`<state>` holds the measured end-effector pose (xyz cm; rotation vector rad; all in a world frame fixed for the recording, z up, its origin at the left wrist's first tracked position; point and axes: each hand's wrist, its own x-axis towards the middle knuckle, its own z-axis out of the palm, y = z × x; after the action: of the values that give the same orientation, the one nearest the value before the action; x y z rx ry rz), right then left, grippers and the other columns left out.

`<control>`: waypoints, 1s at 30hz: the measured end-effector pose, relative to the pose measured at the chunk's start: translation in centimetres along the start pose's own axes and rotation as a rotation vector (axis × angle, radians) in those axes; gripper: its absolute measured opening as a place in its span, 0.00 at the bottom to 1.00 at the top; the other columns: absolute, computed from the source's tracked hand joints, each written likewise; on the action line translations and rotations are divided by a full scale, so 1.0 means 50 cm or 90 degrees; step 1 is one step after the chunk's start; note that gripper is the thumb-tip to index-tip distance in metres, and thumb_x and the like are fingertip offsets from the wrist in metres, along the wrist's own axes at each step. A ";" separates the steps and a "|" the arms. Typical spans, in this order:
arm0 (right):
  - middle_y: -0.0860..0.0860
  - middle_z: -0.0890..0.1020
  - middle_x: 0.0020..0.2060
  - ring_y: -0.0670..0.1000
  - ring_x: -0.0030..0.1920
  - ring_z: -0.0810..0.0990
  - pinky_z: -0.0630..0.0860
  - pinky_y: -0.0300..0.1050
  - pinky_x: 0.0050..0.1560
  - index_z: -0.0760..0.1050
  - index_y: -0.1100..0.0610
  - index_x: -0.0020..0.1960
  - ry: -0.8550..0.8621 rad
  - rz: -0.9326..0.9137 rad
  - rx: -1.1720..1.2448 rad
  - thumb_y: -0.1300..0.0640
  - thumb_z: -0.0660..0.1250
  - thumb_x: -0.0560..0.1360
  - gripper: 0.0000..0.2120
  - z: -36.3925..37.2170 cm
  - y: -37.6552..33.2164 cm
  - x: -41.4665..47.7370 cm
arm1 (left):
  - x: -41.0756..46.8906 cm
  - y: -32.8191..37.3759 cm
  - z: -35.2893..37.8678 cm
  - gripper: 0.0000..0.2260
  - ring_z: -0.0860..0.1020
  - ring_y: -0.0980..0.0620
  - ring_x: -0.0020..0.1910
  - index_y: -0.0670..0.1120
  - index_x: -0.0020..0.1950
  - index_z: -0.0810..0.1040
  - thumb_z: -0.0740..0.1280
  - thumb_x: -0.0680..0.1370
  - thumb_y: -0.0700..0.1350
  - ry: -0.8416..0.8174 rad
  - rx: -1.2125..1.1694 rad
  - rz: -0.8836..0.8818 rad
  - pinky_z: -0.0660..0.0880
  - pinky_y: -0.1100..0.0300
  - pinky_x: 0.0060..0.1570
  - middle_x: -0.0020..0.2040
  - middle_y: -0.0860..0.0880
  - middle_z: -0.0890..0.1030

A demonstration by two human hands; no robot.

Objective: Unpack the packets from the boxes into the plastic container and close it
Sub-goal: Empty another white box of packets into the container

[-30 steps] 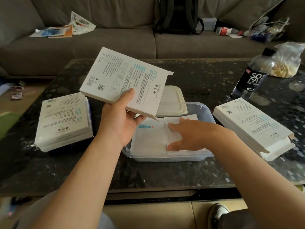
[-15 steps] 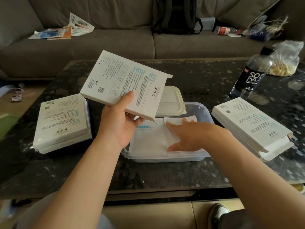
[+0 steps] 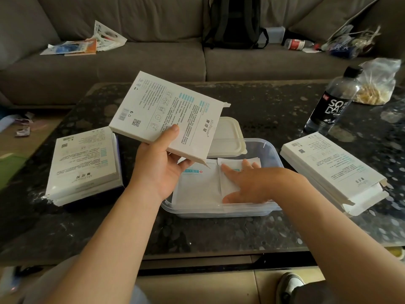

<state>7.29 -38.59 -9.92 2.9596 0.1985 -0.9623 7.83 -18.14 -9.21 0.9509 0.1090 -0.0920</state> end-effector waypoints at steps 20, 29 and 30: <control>0.54 0.85 0.49 0.55 0.51 0.85 0.83 0.54 0.53 0.81 0.56 0.54 0.516 0.054 0.986 0.50 0.66 0.81 0.10 -0.066 0.227 -0.240 | -0.076 -0.091 0.245 0.18 0.84 0.43 0.61 0.51 0.70 0.76 0.69 0.80 0.43 -0.224 0.077 -0.152 0.85 0.44 0.48 0.63 0.41 0.84; 0.47 0.82 0.47 0.48 0.45 0.81 0.82 0.47 0.43 0.83 0.50 0.52 0.642 0.239 0.721 0.49 0.67 0.80 0.07 0.012 0.395 -0.261 | -0.053 -0.226 0.422 0.14 0.87 0.46 0.51 0.48 0.65 0.79 0.73 0.80 0.47 -0.105 0.189 -0.237 0.86 0.45 0.44 0.53 0.45 0.88; 0.46 0.82 0.47 0.47 0.45 0.80 0.80 0.44 0.40 0.83 0.49 0.53 0.628 0.249 0.684 0.48 0.67 0.80 0.08 0.023 0.412 -0.258 | -0.051 -0.237 0.429 0.12 0.87 0.46 0.51 0.48 0.64 0.78 0.72 0.81 0.46 -0.096 0.200 -0.242 0.86 0.46 0.43 0.54 0.45 0.88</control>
<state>-1.08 -60.57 -3.62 3.7696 -1.1911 0.7640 4.96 -42.42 -6.05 1.2248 0.1374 -0.5429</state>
